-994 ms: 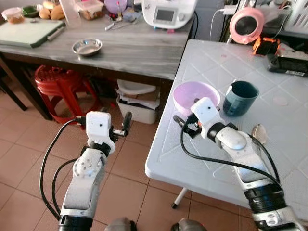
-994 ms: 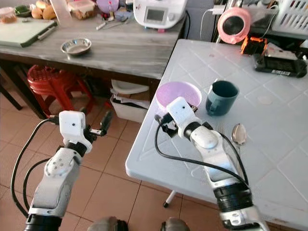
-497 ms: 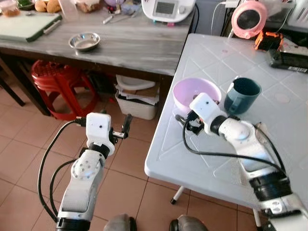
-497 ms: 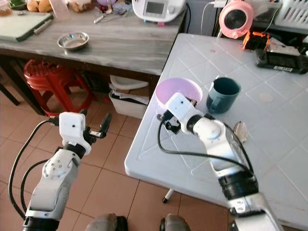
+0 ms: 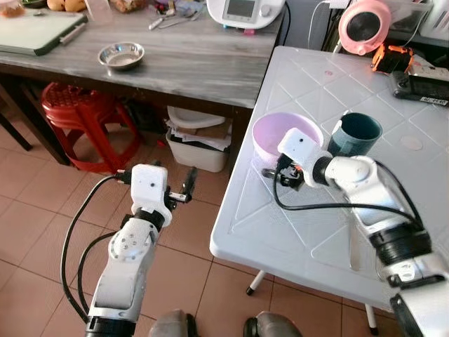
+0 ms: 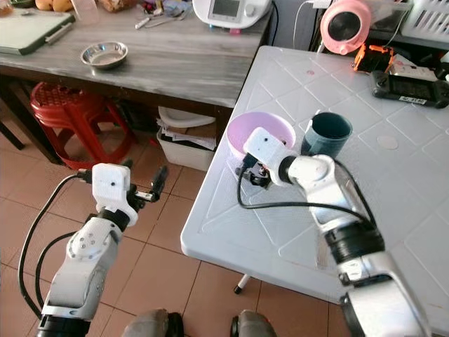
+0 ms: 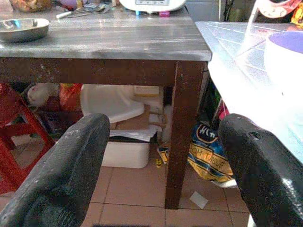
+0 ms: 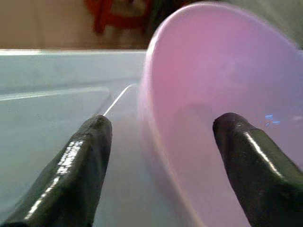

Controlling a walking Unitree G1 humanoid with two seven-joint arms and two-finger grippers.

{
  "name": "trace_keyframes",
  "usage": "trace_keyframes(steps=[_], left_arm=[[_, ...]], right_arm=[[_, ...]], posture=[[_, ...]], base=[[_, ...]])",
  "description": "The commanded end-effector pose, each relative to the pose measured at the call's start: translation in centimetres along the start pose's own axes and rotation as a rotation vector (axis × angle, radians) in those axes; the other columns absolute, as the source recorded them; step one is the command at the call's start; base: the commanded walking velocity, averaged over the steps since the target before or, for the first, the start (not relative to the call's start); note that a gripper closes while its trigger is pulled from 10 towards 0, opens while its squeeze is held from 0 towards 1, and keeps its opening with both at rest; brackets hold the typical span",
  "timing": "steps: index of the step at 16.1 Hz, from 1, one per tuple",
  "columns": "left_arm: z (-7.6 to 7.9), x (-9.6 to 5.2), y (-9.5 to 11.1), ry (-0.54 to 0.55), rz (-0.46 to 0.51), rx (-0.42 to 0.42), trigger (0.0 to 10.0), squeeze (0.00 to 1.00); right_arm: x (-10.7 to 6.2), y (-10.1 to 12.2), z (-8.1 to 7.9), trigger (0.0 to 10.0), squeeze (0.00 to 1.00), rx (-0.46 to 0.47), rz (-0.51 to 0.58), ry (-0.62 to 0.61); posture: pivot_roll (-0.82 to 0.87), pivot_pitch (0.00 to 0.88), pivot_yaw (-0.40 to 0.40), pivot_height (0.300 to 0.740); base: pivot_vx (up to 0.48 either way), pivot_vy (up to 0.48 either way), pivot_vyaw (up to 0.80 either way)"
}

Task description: Setting the table

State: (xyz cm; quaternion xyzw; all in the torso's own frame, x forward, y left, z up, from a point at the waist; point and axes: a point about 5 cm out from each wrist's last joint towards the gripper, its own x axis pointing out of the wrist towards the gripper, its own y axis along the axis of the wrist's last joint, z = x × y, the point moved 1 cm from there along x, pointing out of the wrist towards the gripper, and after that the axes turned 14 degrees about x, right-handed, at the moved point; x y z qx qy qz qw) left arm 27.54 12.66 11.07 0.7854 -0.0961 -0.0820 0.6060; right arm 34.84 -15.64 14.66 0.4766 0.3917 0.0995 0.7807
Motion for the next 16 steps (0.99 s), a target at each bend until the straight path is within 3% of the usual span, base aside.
trace_keyframes(steps=[1, 7, 16], left_arm=[[-0.1, -0.1, -0.3, 0.005, -0.014, 0.009, 10.0, 0.00], [0.0, -0.4, -0.2, 0.004, -0.003, 0.029, 10.0, 0.00], [0.1, -0.3, -0.1, -0.002, -0.002, 0.027, 10.0, 0.00]], right_arm=[[0.0, 0.1, 0.1, 0.0, 0.00, -0.023, -0.021, 0.028], [0.3, -0.8, -0.9, 0.0, 0.00, -0.035, -0.062, 0.112], [0.0, -0.9, -1.0, 0.0, 0.00, -0.060, -0.060, 0.142]], posture=[[-0.06, 0.060, 0.002, 0.740], [-0.05, 0.058, 0.000, 0.740], [-0.05, 0.064, 0.003, 0.740]], base=[[0.000, 0.000, 0.00], [0.000, 0.000, 0.00], [0.000, 0.000, 0.00]])
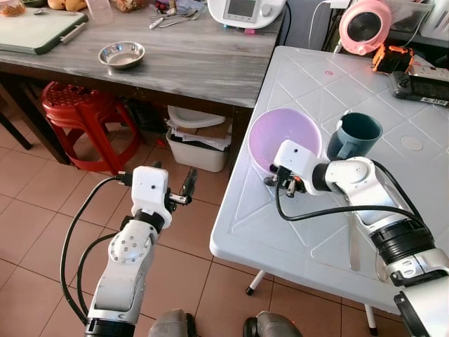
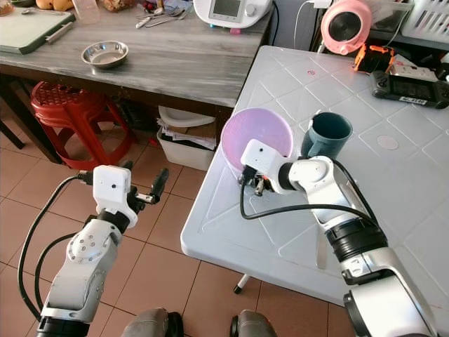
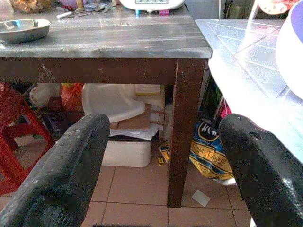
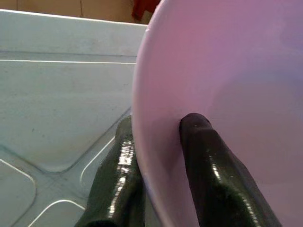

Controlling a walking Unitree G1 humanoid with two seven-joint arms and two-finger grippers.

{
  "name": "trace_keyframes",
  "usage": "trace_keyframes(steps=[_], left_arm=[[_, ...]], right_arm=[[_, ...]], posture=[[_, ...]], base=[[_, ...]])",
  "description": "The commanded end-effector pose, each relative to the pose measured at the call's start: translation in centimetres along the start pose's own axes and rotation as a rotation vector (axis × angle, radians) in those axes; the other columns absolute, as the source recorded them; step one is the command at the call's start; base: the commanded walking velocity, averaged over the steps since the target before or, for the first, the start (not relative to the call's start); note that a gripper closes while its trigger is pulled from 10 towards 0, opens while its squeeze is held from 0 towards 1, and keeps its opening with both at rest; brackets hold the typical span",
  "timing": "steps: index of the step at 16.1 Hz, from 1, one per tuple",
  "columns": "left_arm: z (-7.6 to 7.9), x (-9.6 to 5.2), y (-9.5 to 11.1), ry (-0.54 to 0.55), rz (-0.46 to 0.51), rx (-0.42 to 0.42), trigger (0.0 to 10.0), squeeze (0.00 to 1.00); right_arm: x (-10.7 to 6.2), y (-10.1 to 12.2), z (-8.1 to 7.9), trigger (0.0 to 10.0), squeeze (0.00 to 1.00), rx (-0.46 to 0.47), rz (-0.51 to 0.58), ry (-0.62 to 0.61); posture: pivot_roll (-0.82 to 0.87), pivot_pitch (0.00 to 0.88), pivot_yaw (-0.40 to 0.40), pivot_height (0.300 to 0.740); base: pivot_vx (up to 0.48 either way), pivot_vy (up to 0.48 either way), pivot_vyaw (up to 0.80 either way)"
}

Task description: Setting the table

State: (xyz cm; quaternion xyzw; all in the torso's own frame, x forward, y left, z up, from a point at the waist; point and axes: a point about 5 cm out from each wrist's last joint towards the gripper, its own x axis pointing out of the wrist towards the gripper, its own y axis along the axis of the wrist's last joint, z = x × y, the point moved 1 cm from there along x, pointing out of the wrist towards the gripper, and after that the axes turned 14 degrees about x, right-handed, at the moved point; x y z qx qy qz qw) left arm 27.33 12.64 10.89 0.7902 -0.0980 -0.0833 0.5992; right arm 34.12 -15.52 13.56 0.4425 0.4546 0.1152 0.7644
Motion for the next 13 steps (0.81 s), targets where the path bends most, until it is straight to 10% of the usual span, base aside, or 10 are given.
trace_keyframes(steps=[1, 13], left_arm=[[0.00, -0.03, 0.06, 0.002, -0.003, 0.009, 10.0, 0.00], [-0.30, 0.52, -0.11, 0.066, -0.047, 0.073, 10.0, 0.00]], right_arm=[[-0.17, 0.18, -0.13, 0.0, 0.00, -0.026, 0.003, 0.008], [0.12, 1.02, -0.43, 0.0, 0.00, -0.015, 0.093, 0.001]], posture=[[-0.05, 0.063, 0.004, 0.740], [-0.05, 0.055, 0.006, 0.740]], base=[[0.000, 0.000, 0.00], [0.000, 0.000, 0.00]])
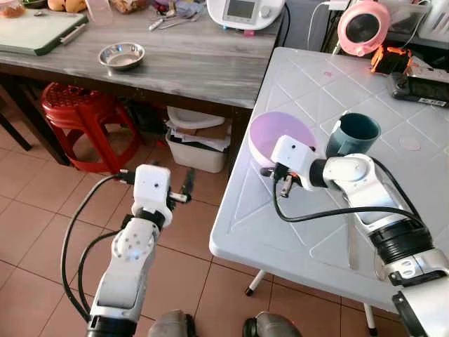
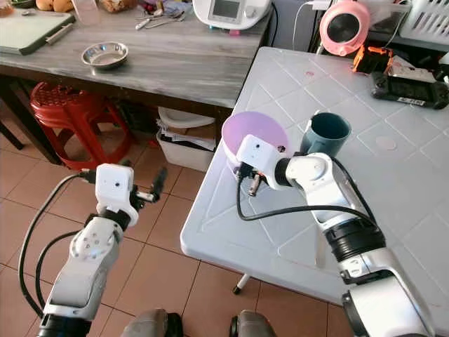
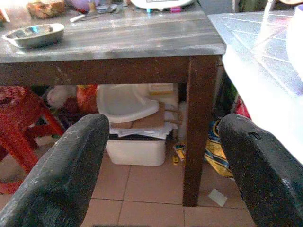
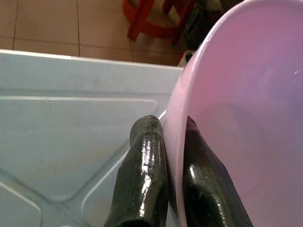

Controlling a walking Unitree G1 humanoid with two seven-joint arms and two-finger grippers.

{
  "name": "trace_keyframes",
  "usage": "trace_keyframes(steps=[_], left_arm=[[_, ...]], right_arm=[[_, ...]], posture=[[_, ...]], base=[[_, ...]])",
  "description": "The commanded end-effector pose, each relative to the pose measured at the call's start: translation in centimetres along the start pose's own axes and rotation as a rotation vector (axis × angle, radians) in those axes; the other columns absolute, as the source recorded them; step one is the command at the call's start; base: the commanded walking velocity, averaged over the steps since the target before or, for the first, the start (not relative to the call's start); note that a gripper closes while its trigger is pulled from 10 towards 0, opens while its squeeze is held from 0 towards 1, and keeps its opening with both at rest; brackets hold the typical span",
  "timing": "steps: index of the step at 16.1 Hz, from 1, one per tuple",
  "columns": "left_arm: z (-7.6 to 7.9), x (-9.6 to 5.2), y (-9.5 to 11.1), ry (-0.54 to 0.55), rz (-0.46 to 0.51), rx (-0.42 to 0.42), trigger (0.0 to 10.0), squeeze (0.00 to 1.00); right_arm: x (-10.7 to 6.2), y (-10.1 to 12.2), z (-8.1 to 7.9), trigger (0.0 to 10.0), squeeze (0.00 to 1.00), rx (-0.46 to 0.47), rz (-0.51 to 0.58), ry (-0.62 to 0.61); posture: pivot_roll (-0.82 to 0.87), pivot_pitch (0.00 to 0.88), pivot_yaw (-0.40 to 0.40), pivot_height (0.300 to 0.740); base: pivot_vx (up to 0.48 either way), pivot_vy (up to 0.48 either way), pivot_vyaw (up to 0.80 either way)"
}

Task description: Setting the table

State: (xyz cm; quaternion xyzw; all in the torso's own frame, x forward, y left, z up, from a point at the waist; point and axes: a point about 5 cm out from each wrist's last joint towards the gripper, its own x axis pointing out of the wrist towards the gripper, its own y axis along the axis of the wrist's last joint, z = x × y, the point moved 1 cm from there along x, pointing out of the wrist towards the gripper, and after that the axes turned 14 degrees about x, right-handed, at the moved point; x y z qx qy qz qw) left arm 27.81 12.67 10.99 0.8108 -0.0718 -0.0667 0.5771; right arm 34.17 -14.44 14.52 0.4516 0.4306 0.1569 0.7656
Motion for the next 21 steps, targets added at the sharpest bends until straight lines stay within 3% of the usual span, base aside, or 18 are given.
trace_keyframes(steps=[1, 8, 9, 10, 11, 14, 16, 21], left_arm=[[-0.2, 0.2, 0.0, 0.017, -0.009, -0.001, 10.0, 0.00], [-0.8, 0.7, 0.1, 0.072, -0.011, -0.015, 10.0, 0.00], [-1.0, 0.8, 0.0, 0.084, -0.022, -0.022, 10.0, 0.00], [-1.0, 0.8, 0.0, 0.086, -0.024, -0.025, 10.0, 0.00], [-1.2, 0.8, 0.0, 0.094, -0.024, -0.027, 10.0, 0.00], [-1.2, 0.9, 0.1, 0.095, -0.019, -0.047, 10.0, 0.00], [-1.1, 0.9, 0.0, 0.095, -0.025, -0.057, 10.0, 0.00], [-1.0, 1.4, 0.1, 0.092, -0.016, -0.061, 10.0, 0.00]], right_arm=[[0.0, 0.0, 0.0, 0.0, 0.00, 0.020, 0.027, -0.011], [0.8, 1.5, -1.3, 0.0, 0.00, 0.044, 0.168, -0.064], [0.9, 1.5, -1.5, 4.2, 0.00, 0.060, 0.188, -0.093], [0.9, 1.5, -1.5, 4.2, 0.00, 0.063, 0.193, -0.101], [0.9, 1.8, -1.7, 10.0, 0.00, 0.085, 0.239, -0.149], [0.5, 2.6, -2.2, 10.0, 0.00, 0.148, 0.396, -0.327], [0.1, 2.8, -3.6, 10.0, 0.00, 0.138, 0.457, -0.369], [-0.3, 3.1, -4.9, 10.0, 0.00, 0.141, 0.520, -0.433]], posture=[[-0.05, 0.051, 0.007, 0.740], [-0.04, 0.032, 0.010, 0.740], [-0.04, 0.028, 0.011, 0.740], [-0.04, 0.027, 0.011, 0.740], [-0.04, 0.021, 0.010, 0.740], [-0.04, 0.012, 0.016, 0.740], [-0.05, 0.007, 0.023, 0.740], [-0.06, 0.002, 0.023, 0.740]], base=[[0.000, 0.000, 0.00], [0.000, 0.000, 0.00], [0.000, 0.000, 0.00], [0.000, 0.000, 0.00], [0.000, 0.000, 0.00], [0.000, 0.237, 0.00], [0.000, 0.480, 0.00], [0.000, 0.480, 0.00]])
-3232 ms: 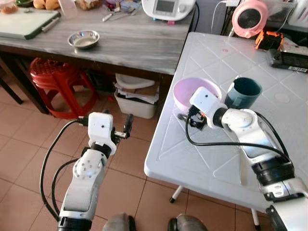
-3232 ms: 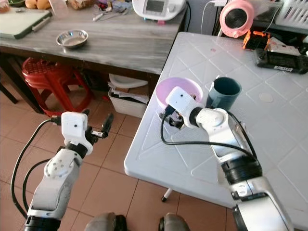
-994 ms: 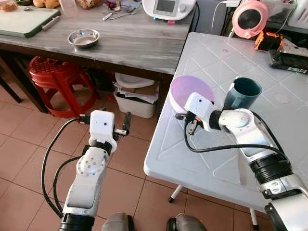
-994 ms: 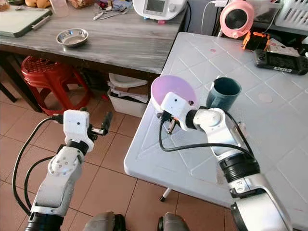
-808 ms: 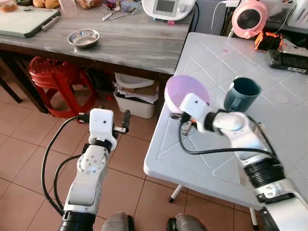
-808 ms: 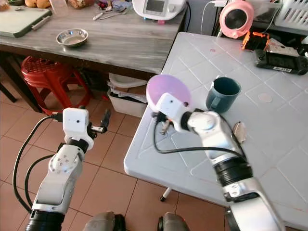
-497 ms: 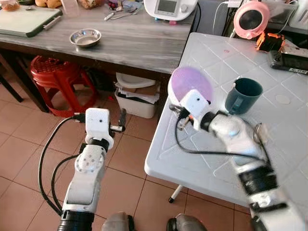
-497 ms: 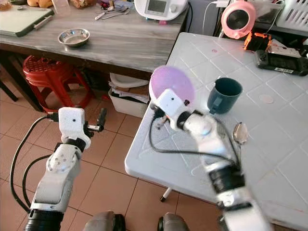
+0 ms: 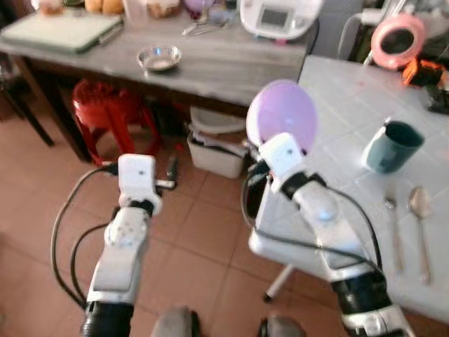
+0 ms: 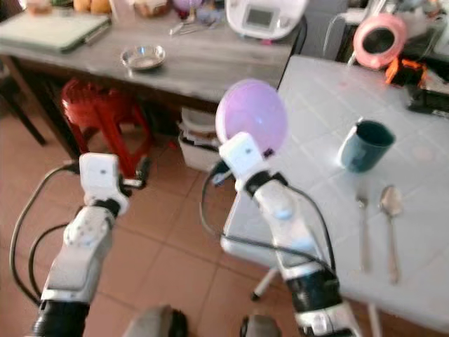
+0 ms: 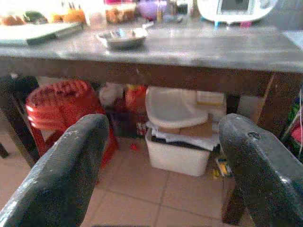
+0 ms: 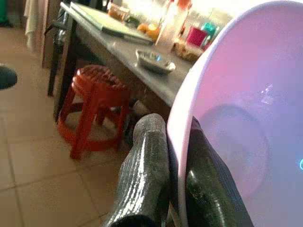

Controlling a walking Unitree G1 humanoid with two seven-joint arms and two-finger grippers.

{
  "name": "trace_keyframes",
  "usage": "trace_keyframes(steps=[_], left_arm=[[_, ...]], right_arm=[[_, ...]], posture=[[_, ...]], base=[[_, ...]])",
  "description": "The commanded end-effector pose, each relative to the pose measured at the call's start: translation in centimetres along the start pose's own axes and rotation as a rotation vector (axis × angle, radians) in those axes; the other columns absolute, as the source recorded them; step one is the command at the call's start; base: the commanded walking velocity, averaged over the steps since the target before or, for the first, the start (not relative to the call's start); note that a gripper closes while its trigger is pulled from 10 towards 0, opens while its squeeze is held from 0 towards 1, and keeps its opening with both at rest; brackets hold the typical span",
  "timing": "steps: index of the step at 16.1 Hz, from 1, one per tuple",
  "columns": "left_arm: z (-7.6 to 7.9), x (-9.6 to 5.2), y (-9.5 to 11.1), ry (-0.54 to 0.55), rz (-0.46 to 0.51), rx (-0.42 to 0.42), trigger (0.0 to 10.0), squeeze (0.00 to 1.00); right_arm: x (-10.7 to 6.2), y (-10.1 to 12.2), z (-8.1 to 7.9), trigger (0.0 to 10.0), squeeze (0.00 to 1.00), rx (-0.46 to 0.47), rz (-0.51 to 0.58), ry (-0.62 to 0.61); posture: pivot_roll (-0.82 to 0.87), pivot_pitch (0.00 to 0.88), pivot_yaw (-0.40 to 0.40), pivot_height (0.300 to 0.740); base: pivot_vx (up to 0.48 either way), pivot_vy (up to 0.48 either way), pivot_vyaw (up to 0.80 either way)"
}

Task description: Setting the table

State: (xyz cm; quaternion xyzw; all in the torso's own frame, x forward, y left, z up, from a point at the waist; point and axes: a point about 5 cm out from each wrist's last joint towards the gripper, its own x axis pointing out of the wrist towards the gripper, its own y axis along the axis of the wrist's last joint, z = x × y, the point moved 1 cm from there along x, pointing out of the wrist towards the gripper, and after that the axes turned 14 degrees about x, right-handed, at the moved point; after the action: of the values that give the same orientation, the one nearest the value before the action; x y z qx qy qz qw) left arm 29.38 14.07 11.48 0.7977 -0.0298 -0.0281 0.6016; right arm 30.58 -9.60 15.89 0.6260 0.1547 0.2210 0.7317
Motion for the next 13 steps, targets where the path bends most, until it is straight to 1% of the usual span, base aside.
trace_keyframes(steps=[1, 5, 8, 9, 10, 12, 13], left_arm=[[0.80, 0.04, 0.16, -0.021, 0.003, -0.009, 10.0, 0.00], [0.79, -0.04, 0.08, -0.019, 0.004, -0.013, 10.0, 0.00], [0.88, 0.19, 0.25, -0.023, 0.022, -0.007, 10.0, 0.00], [1.09, 0.20, 0.47, -0.044, 0.049, -0.004, 10.0, 0.00], [1.12, 0.18, 0.55, -0.047, 0.055, -0.004, 10.0, 0.00], [1.24, 0.15, 0.64, -0.067, 0.065, -0.005, 10.0, 0.00], [1.23, 0.10, 0.53, -0.066, 0.054, -0.014, 10.0, 0.00]], right_arm=[[-0.46, 0.23, 0.41, 10.0, 0.00, -0.027, 0.020, -0.045], [-0.82, -0.26, 0.53, 10.0, 0.00, 0.032, 0.012, -0.112], [-0.87, -0.31, 0.60, 10.0, 0.00, 0.025, 0.011, -0.120], [-0.86, -0.23, 0.65, 10.0, 0.00, 0.024, 0.015, -0.122], [-0.83, -0.17, 0.71, 10.0, 0.00, 0.023, 0.018, -0.125], [-0.86, -0.08, 0.73, 10.0, 0.00, 0.016, 0.024, -0.135], [-0.88, -0.03, 0.73, 10.0, 0.00, 0.023, 0.027, -0.144]], posture=[[-0.06, 0.001, 0.021, 0.740], [-0.05, 0.000, 0.013, 0.740], [-0.06, 0.000, 0.011, 0.740], [-0.06, 0.000, 0.011, 0.740], [-0.06, 0.000, 0.010, 0.740], [-0.06, 0.000, 0.010, 0.740], [-0.06, 0.000, 0.012, 0.740]], base=[[0.000, 0.480, 0.00], [0.000, 0.480, 0.00], [0.000, 0.480, -0.59], [0.000, 0.461, -0.61], [0.247, 0.412, -0.58], [0.388, 0.279, 0.00], [0.420, 0.000, 0.00]])
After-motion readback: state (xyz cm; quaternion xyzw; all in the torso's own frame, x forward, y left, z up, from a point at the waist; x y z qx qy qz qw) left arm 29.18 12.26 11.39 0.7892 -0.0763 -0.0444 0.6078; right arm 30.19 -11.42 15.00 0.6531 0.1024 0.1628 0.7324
